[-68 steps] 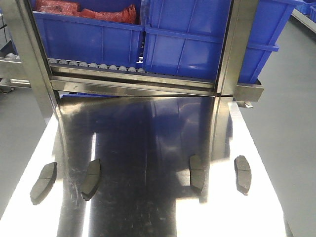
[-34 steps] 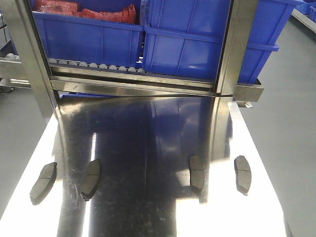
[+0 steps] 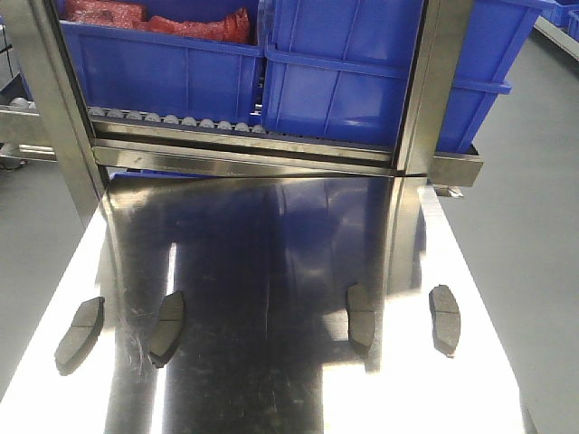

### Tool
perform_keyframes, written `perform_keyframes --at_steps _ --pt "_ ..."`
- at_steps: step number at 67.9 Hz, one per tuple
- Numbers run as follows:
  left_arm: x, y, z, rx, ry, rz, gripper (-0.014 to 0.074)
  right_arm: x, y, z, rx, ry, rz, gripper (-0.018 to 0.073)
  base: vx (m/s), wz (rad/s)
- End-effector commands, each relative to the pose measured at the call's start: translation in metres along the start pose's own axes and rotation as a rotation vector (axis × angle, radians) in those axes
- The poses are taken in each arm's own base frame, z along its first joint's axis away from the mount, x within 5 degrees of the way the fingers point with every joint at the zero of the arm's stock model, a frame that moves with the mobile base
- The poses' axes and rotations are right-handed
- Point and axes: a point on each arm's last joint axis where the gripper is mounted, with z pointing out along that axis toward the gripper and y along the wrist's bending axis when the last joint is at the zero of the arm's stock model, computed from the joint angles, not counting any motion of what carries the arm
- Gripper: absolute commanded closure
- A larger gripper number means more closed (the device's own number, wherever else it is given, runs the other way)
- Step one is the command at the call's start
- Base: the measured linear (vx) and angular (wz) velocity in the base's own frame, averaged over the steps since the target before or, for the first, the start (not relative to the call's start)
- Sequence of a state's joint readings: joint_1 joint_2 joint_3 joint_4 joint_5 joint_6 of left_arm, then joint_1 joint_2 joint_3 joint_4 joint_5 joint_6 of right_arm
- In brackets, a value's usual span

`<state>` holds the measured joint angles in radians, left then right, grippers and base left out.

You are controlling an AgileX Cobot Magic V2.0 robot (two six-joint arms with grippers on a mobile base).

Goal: Move and align brake pads A on conveyor

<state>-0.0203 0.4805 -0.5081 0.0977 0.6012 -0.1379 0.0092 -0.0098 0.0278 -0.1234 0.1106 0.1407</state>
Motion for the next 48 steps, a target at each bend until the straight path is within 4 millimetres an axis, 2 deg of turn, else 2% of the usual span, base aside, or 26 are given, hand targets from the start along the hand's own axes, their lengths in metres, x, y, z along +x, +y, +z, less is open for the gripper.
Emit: perform_keyframes --at_steps 1,12,30,38,48 --pt "-0.014 -0.003 0.006 0.018 0.057 -0.045 0.0602 -0.003 0.001 -0.001 -0.011 -0.071 -0.018 0.0571 0.00 0.00" --pt "-0.012 -0.007 0.020 0.041 0.136 -0.087 0.0602 -0.003 0.001 -0.001 -0.011 -0.071 -0.018 0.0571 0.00 0.00" --pt "-0.010 -0.007 0.027 0.037 0.177 -0.082 0.0580 -0.003 0.001 -0.001 -0.011 -0.071 -0.018 0.0571 0.00 0.00" --pt "-0.011 -0.007 0.030 0.038 0.177 -0.076 0.0497 -0.003 0.001 -0.001 -0.011 -0.071 -0.018 0.0571 0.00 0.00" --pt "-0.010 -0.007 0.035 0.035 0.208 -0.075 0.0311 -0.003 0.001 -0.001 -0.011 -0.071 -0.018 0.0571 0.00 0.00"
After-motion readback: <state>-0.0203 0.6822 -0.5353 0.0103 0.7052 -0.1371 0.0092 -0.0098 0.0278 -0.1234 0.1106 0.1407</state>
